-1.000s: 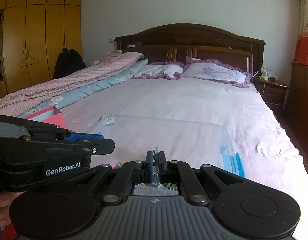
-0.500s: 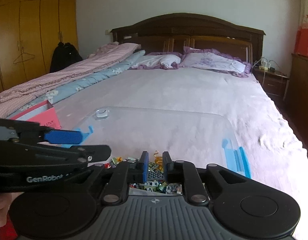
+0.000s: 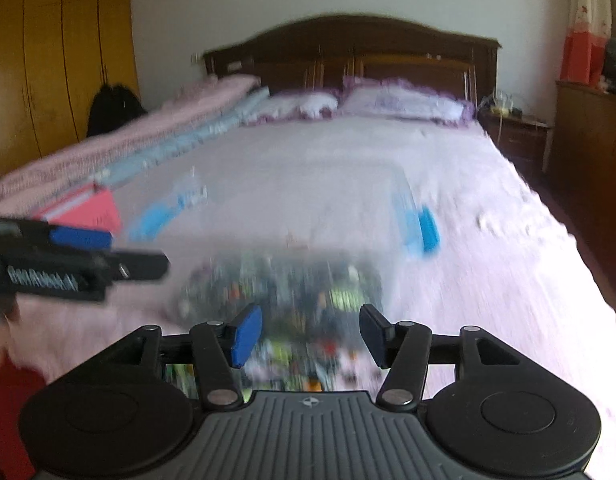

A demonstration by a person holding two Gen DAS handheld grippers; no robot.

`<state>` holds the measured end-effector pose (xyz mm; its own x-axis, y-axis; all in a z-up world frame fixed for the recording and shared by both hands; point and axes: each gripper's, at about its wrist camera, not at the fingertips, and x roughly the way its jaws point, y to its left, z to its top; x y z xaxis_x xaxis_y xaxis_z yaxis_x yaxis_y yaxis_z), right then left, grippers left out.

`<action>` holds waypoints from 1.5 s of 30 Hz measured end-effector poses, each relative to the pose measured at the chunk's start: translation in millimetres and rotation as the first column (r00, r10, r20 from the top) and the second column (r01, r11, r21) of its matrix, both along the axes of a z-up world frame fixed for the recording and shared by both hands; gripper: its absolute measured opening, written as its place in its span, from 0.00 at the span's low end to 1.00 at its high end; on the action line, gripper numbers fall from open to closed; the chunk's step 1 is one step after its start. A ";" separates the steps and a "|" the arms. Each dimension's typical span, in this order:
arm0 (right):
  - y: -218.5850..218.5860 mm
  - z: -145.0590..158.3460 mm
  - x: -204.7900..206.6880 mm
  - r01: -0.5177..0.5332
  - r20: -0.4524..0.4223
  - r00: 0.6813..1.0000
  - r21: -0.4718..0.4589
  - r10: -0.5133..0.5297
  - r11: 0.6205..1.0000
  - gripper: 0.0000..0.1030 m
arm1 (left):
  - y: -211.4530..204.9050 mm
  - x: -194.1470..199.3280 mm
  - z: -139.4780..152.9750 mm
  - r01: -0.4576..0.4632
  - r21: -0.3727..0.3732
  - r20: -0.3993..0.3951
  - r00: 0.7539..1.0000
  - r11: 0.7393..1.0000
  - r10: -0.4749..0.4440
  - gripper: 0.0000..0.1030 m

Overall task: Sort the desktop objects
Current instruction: 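Close the left tool on a grey piece while the right tool grasps a grey plate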

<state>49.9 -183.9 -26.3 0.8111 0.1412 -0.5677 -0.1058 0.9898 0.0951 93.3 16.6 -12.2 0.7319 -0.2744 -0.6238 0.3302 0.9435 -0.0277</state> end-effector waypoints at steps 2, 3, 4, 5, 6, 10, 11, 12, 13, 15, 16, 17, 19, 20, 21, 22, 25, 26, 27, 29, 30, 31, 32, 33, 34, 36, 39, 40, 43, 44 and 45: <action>-2.3 -11.2 -21.1 0.007 -0.027 1.000 -0.022 -0.007 1.000 0.56 | 2.1 -13.4 -8.9 0.005 0.011 -0.030 1.000 1.000 -0.005 0.85; -3.4 -16.9 -31.8 0.012 -0.041 0.999 -0.032 -0.013 0.999 0.56 | 2.8 -19.9 -14.1 0.009 0.017 -0.048 0.999 1.000 -0.009 0.85; -4.7 -22.7 -42.0 0.018 -0.061 0.998 -0.032 -0.020 0.999 0.56 | 2.9 -25.7 -19.9 0.019 0.020 -0.070 0.997 1.000 -0.017 0.85; -6.0 -28.5 -52.2 0.025 -0.081 0.996 -0.033 -0.027 0.999 0.56 | 3.0 -31.4 -25.7 0.028 0.022 -0.092 0.995 0.999 -0.026 0.85; -7.9 -33.9 -63.1 0.032 -0.102 0.994 -0.033 -0.036 0.999 0.56 | 3.2 -37.1 -31.5 0.037 0.024 -0.114 0.993 0.999 -0.034 0.85; -10.3 -51.8 -104.3 0.034 -0.179 0.983 -0.074 -0.046 0.997 0.54 | -1.2 -57.7 -50.9 0.083 0.027 -0.184 0.980 0.996 -0.076 0.85; -9.3 -54.6 -113.3 0.026 -0.195 0.980 -0.091 -0.044 0.995 0.52 | -3.1 -63.1 -55.1 0.098 0.026 -0.198 0.976 0.995 -0.091 0.85; -7.9 -56.8 -121.1 0.010 -0.213 0.977 -0.100 -0.032 0.995 0.50 | -4.9 -68.6 -59.3 0.113 0.024 -0.213 0.971 0.993 -0.105 0.85; -6.4 -59.0 -128.9 -0.006 -0.231 0.973 -0.108 -0.019 0.994 0.46 | -7.3 -74.1 -63.2 0.129 0.024 -0.226 0.967 0.991 -0.121 0.83; -1.8 -63.3 -143.6 -0.035 -0.265 0.964 -0.134 -0.002 0.990 0.43 | -17.6 -84.3 -68.5 0.183 0.040 -0.238 0.957 0.982 -0.169 0.78; 0.0 -63.5 -146.6 -0.040 -0.276 0.961 -0.145 -0.001 0.989 0.41 | -24.2 -89.3 -72.3 0.207 0.052 -0.240 0.952 0.977 -0.189 0.72; 1.5 -65.3 -149.9 -0.045 -0.288 0.958 -0.152 -0.001 0.987 0.41 | -28.9 -92.7 -74.9 0.231 0.063 -0.238 0.948 0.971 -0.210 0.63; 1.4 -68.7 -154.1 -0.039 -0.305 0.952 -0.147 -0.008 0.988 0.39 | -38.4 -96.7 -80.0 0.274 0.076 -0.234 0.940 0.959 -0.250 0.55; 0.8 -69.8 -155.2 -0.032 -0.311 0.950 -0.140 -0.013 0.990 0.37 | -42.9 -97.6 -81.9 0.291 0.078 -0.237 0.934 0.953 -0.266 0.51; 0.2 -71.2 -155.8 -0.023 -0.316 0.948 -0.132 -0.020 0.991 0.36 | -47.9 -97.7 -84.4 0.311 0.081 -0.243 0.927 0.947 -0.284 0.50; -0.1 -72.2 -156.1 -0.019 -0.322 0.947 -0.127 -0.023 0.992 0.34 | -52.0 -97.8 -86.5 0.327 0.085 -0.249 0.921 0.941 -0.298 0.49; 0.6 -76.6 -153.8 -0.019 -0.337 0.941 -0.116 -0.021 0.993 0.32 | -62.8 -98.0 -92.0 0.367 0.091 -0.268 0.904 0.926 -0.333 0.49; 0.6 -77.9 -154.0 -0.019 -0.340 0.940 -0.115 -0.021 0.993 0.32 | -66.7 -97.5 -93.8 0.375 0.090 -0.271 0.900 0.922 -0.340 0.49; 0.6 -79.1 -154.2 -0.019 -0.342 0.939 -0.114 -0.021 0.993 0.32 | -69.7 -97.0 -95.5 0.383 0.089 -0.273 0.897 0.920 -0.347 0.49; 0.4 -80.2 -154.8 -0.017 -0.341 0.940 -0.111 -0.022 0.994 0.32 | -76.2 -95.9 -98.3 0.394 0.094 -0.274 0.893 0.914 -0.357 0.49; 0.3 -80.7 -155.1 -0.016 -0.340 0.940 -0.109 -0.022 0.994 0.31 | -79.0 -95.5 -100.1 0.400 0.098 -0.274 0.891 0.911 -0.361 0.49; 0.1 -82.0 -154.7 -0.016 -0.339 0.940 -0.108 -0.022 0.994 0.31 | -81.7 -95.0 -101.9 0.405 0.103 -0.274 0.890 0.909 -0.365 0.46; -0.1 -83.3 -154.2 -0.015 -0.339 0.941 -0.107 -0.022 0.994 0.31 | -84.2 -94.1 -103.6 0.410 0.110 -0.274 0.888 0.906 -0.368 0.36; -0.1 -84.0 -154.5 -0.015 -0.339 0.941 -0.106 -0.022 0.994 0.30 | -86.0 -93.3 -104.4 0.415 0.115 -0.277 0.886 0.903 -0.372 0.28; -0.3 -84.6 -154.3 -0.015 -0.338 0.941 -0.106 -0.022 0.994 0.29 | -87.0 -93.0 -104.3 0.416 0.116 -0.277 0.885 0.902 -0.373 0.15; -0.5 -85.7 -153.9 -0.015 -0.337 0.941 -0.106 -0.022 0.994 0.28 | -88.5 -92.5 -104.0 0.418 0.117 -0.278 0.885 0.901 -0.374 0.12; -1.1 -86.4 -153.7 -0.012 -0.335 0.942 -0.103 -0.023 0.995 0.25 | -85.4 -92.9 -100.4 0.405 0.113 -0.270 0.891 0.907 -0.365 0.11; -1.5 -87.1 -153.4 -0.011 -0.335 0.942 -0.102 -0.024 0.995 0.24 | -84.1 -93.0 -98.9 0.401 0.112 -0.267 0.894 0.909 -0.361 0.11; -1.9 -86.9 -153.5 -0.007 -0.332 0.943 -0.103 -0.027 0.995 0.17 | -79.6 -94.0 -91.6 0.388 0.099 -0.252 0.901 0.916 -0.354 0.10; -1.9 -86.6 -153.5 -0.007 -0.330 0.944 -0.104 -0.028 0.995 0.16 | -78.1 -94.4 -88.9 0.384 0.094 -0.246 0.903 0.919 -0.352 0.10; -1.9 -86.4 -153.6 -0.007 -0.330 0.943 -0.104 -0.028 0.995 0.16 | -77.0 -95.1 -86.1 0.382 0.091 -0.240 0.905 0.920 -0.352 0.10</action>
